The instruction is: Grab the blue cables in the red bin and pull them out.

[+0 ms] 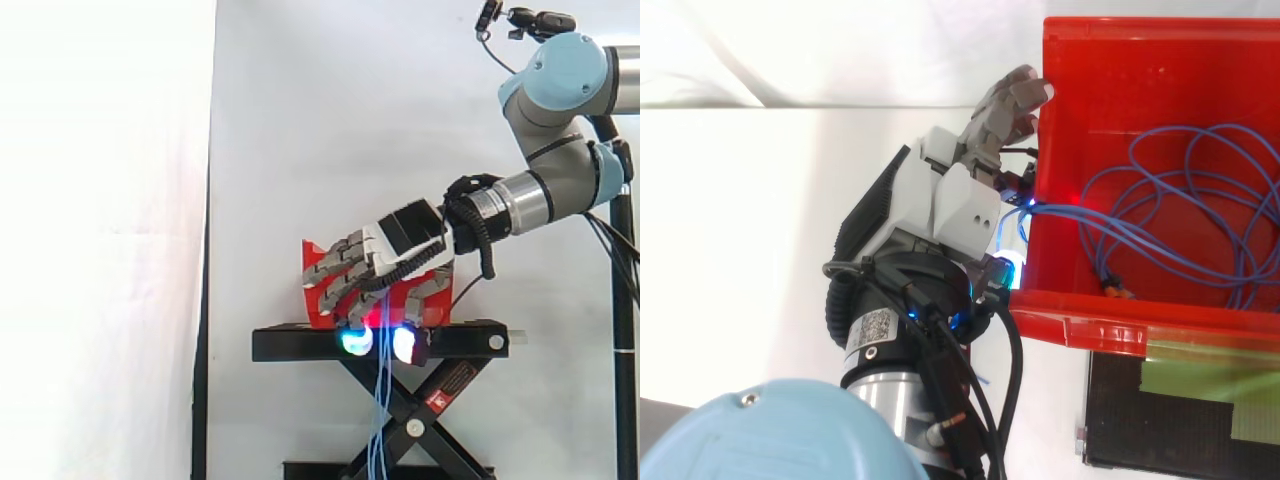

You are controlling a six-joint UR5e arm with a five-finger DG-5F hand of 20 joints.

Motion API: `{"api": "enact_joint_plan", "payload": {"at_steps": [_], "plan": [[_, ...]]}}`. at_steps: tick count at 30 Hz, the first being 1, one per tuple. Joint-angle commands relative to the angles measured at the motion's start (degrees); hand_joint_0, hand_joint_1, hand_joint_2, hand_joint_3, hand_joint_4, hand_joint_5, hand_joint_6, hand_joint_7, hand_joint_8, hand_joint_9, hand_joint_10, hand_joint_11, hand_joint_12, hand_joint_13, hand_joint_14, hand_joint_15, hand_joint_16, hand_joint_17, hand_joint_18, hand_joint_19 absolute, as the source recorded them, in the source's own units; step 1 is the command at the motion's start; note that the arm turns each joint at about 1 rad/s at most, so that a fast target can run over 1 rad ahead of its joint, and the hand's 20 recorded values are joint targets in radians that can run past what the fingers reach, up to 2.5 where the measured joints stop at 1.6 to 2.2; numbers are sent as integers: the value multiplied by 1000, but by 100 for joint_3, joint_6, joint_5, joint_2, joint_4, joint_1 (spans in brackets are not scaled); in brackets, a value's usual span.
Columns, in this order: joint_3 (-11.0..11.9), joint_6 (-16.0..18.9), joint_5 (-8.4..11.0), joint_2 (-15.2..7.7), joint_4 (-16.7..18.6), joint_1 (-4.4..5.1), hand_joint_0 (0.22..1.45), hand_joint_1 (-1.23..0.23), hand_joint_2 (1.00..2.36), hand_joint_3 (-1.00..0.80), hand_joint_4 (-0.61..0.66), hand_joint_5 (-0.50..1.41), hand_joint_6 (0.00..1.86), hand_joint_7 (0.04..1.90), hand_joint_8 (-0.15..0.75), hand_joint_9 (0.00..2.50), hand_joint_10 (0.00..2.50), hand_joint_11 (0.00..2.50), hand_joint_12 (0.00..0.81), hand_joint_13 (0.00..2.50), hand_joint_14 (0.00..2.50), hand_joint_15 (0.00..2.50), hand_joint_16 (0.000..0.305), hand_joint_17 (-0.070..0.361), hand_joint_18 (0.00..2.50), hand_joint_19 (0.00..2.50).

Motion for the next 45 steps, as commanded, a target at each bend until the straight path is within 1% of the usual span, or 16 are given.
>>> {"api": "enact_joint_plan", "payload": {"at_steps": [1, 11, 15, 21, 24, 25, 31, 36, 39, 41, 43, 45], "plan": [[-16, -10, 6, 1, 20, -5, 826, -861, 1000, -1000, 264, 853, 2, 707, 257, 567, 13, 387, 328, 282, 12, 316, 44, 99, 252, 588], [-69, -10, 6, 1, 20, -14, 827, -860, 1000, -1000, 252, 877, 0, 736, 258, 575, 13, 387, 327, 286, 13, 316, 44, 99, 259, 595], [-87, -10, -3, 1, 29, -14, 827, -859, 1000, -1000, 242, 880, 113, 705, 258, 581, 13, 389, 327, 293, 12, 319, 44, 99, 263, 595], [-78, -10, 6, 1, 29, -5, 832, -856, 1000, -1000, 232, 880, 173, 686, 260, 586, 13, 394, 328, 302, 12, 330, 44, 98, 276, 596], [-69, -18, -3, 1, 46, -14, 833, -855, 1000, -1000, 238, 880, 165, 683, 261, 586, 13, 394, 328, 303, 12, 326, 44, 98, 276, 604], [-69, -18, -3, 1, 55, -14, 832, -856, 1000, -1000, 243, 876, 103, 708, 260, 586, 13, 394, 328, 304, 13, 332, 44, 98, 278, 603], [-78, -97, -3, 1, 55, -5, 834, -858, 1000, -1000, 245, 884, 0, 743, 259, 584, 13, 390, 328, 305, 12, 330, 44, 98, 277, 603], [-87, -229, -11, 1, 134, -14, 835, -858, 1000, -1000, 249, 882, 0, 740, 259, 583, 13, 390, 327, 305, 12, 326, 44, 98, 278, 603], [-95, -229, -3, 1, 134, -14, 836, -857, 1000, -1000, 241, 889, 0, 747, 259, 586, 13, 384, 327, 305, 12, 329, 44, 98, 278, 603], [-95, -229, -3, 1, 134, -14, 837, -857, 1000, -1000, 239, 888, 18, 743, 261, 587, 15, 394, 327, 306, 12, 330, 44, 98, 279, 601], [-95, -229, -11, 1, 126, -22, 839, -856, 1000, -1000, 239, 884, 90, 714, 260, 590, 13, 388, 326, 308, 12, 331, 44, 98, 279, 601], [-104, -229, -3, 1, 134, -22, 839, -856, 1000, -1000, 244, 888, 122, 703, 262, 593, 13, 401, 326, 309, 12, 327, 43, 98, 279, 602]]}}
